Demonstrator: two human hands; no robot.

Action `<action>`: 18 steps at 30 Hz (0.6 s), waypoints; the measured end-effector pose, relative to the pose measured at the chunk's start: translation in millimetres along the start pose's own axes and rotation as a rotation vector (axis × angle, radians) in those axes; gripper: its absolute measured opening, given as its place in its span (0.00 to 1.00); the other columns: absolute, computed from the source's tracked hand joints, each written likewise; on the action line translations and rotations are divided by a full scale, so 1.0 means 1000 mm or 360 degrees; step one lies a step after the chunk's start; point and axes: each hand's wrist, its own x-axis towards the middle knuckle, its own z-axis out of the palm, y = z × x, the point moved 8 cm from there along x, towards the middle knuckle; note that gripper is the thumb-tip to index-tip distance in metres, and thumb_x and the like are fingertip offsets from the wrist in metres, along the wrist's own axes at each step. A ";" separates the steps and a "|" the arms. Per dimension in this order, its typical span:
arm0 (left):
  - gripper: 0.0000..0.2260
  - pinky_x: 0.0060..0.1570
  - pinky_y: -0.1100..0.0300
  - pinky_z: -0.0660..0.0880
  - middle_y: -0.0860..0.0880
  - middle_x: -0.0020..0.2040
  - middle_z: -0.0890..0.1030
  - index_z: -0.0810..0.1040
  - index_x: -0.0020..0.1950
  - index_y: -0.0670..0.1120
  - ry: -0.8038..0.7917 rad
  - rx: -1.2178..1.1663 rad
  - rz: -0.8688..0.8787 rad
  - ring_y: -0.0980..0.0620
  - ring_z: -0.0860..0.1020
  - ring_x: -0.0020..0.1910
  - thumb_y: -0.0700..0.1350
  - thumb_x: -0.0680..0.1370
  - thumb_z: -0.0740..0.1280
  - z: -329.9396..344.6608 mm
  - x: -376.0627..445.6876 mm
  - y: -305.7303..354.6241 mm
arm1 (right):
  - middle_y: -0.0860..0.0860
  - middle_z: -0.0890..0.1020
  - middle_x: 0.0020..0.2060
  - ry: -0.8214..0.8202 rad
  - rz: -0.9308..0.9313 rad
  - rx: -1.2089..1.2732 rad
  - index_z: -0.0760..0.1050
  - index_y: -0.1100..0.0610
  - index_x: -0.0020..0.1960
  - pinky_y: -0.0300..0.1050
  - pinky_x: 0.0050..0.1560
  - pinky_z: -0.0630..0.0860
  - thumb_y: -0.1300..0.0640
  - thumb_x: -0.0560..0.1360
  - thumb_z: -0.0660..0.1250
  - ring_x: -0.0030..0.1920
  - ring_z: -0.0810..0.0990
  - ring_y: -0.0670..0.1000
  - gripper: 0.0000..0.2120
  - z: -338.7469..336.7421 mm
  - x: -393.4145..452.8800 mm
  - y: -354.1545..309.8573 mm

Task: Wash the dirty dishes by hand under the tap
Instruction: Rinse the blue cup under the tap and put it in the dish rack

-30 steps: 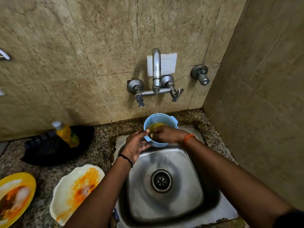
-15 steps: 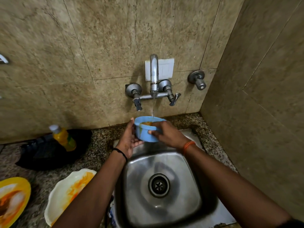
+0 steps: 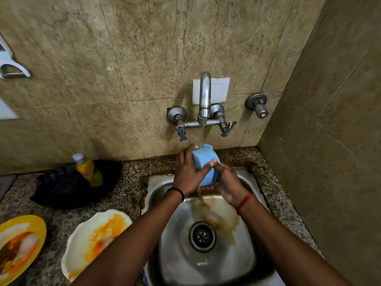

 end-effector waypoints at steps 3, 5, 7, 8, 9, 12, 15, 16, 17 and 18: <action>0.41 0.66 0.58 0.59 0.49 0.71 0.61 0.53 0.76 0.54 -0.0006 0.0107 0.0164 0.50 0.60 0.70 0.66 0.69 0.66 0.001 0.001 0.014 | 0.63 0.79 0.58 -0.0023 0.0146 0.0228 0.73 0.59 0.65 0.69 0.54 0.76 0.48 0.77 0.66 0.54 0.80 0.63 0.21 -0.002 0.000 0.003; 0.44 0.65 0.58 0.58 0.50 0.71 0.59 0.50 0.76 0.57 -0.0071 0.0153 0.0159 0.50 0.58 0.70 0.66 0.67 0.68 0.005 0.002 0.015 | 0.63 0.79 0.60 -0.0073 0.0186 0.0319 0.72 0.59 0.66 0.67 0.52 0.77 0.47 0.77 0.65 0.53 0.80 0.62 0.22 -0.004 0.000 0.003; 0.48 0.66 0.55 0.60 0.50 0.72 0.57 0.47 0.76 0.56 -0.0166 0.0260 0.0128 0.46 0.59 0.69 0.65 0.65 0.71 0.011 0.004 0.013 | 0.63 0.78 0.61 -0.0124 0.0221 0.0371 0.72 0.57 0.67 0.69 0.52 0.75 0.45 0.78 0.63 0.53 0.80 0.63 0.22 -0.007 0.001 0.005; 0.50 0.67 0.52 0.62 0.50 0.71 0.57 0.46 0.76 0.56 -0.0216 0.0300 0.0096 0.45 0.59 0.69 0.65 0.64 0.72 0.014 0.005 0.012 | 0.63 0.79 0.60 -0.0140 0.0231 0.0381 0.72 0.56 0.66 0.70 0.51 0.75 0.45 0.78 0.61 0.53 0.80 0.64 0.21 -0.009 0.001 0.006; 0.51 0.66 0.50 0.63 0.50 0.71 0.57 0.46 0.76 0.56 -0.0260 0.0318 0.0052 0.44 0.59 0.69 0.65 0.62 0.73 0.015 0.005 0.011 | 0.63 0.79 0.59 -0.0162 0.0232 0.0385 0.73 0.55 0.64 0.71 0.49 0.76 0.44 0.79 0.60 0.52 0.80 0.64 0.20 -0.009 0.000 0.006; 0.52 0.65 0.49 0.67 0.48 0.68 0.59 0.49 0.76 0.54 -0.0316 0.0347 -0.0058 0.43 0.61 0.69 0.65 0.60 0.74 0.017 0.008 0.012 | 0.60 0.81 0.52 -0.0112 0.0298 0.0297 0.75 0.55 0.55 0.70 0.46 0.78 0.44 0.80 0.58 0.48 0.81 0.63 0.16 -0.010 -0.004 0.007; 0.52 0.63 0.48 0.68 0.46 0.66 0.61 0.52 0.76 0.51 -0.0300 0.0602 0.0006 0.42 0.63 0.65 0.67 0.59 0.73 0.013 0.009 0.018 | 0.59 0.82 0.56 0.0281 -0.0026 -0.0631 0.77 0.56 0.54 0.54 0.54 0.77 0.46 0.79 0.61 0.52 0.81 0.59 0.15 -0.026 0.000 -0.024; 0.52 0.63 0.49 0.67 0.45 0.66 0.61 0.52 0.76 0.50 -0.0318 0.0685 0.0047 0.42 0.63 0.64 0.67 0.60 0.73 0.013 0.010 0.019 | 0.58 0.80 0.61 0.0403 -0.0214 -0.0943 0.75 0.57 0.61 0.50 0.58 0.74 0.45 0.78 0.63 0.58 0.79 0.58 0.19 -0.029 0.001 -0.043; 0.52 0.63 0.49 0.66 0.45 0.66 0.61 0.53 0.76 0.50 -0.0348 0.0748 0.0083 0.41 0.63 0.65 0.66 0.60 0.73 0.014 0.010 0.019 | 0.58 0.77 0.65 0.0471 -0.0366 -0.1070 0.70 0.58 0.68 0.48 0.61 0.72 0.44 0.78 0.64 0.63 0.77 0.58 0.25 -0.029 0.001 -0.062; 0.51 0.63 0.49 0.66 0.45 0.66 0.61 0.54 0.75 0.50 -0.0381 0.0799 0.0111 0.41 0.62 0.65 0.66 0.60 0.73 0.015 0.011 0.019 | 0.58 0.75 0.67 0.0486 -0.0480 -0.1033 0.65 0.59 0.72 0.49 0.64 0.71 0.45 0.78 0.64 0.65 0.75 0.58 0.29 -0.026 0.000 -0.079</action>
